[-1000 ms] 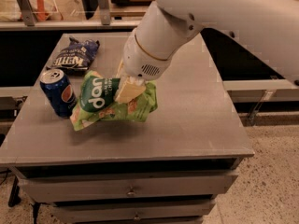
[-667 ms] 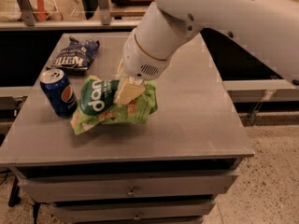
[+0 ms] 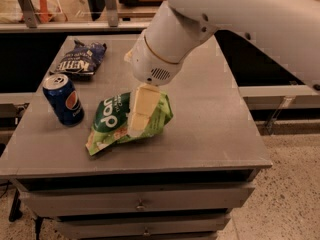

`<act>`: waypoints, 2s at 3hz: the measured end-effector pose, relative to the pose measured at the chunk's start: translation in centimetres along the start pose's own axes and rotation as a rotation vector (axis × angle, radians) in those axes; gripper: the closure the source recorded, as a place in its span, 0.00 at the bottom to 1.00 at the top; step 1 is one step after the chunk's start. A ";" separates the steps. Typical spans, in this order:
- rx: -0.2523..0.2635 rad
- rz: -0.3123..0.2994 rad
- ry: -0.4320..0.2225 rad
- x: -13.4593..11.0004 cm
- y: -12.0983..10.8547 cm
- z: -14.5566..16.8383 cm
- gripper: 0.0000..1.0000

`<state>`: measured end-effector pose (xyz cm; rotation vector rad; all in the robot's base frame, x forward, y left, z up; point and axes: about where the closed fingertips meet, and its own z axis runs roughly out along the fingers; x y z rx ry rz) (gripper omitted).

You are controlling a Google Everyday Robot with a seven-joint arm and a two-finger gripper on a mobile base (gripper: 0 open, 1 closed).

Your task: Move green rice chip bag near pepsi can

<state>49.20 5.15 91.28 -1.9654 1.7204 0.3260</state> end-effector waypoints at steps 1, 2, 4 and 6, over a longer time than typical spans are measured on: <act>0.000 -0.001 0.000 0.0 0.0 -0.1 0.00; 0.011 0.005 0.009 0.6 -0.2 -0.5 0.00; 0.049 0.057 0.069 4.2 -2.3 -1.7 0.00; 0.048 0.065 0.102 5.0 -2.3 -1.9 0.00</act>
Offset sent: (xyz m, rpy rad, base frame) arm 0.0101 -0.0231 0.0015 -0.0147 -0.0162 -0.0411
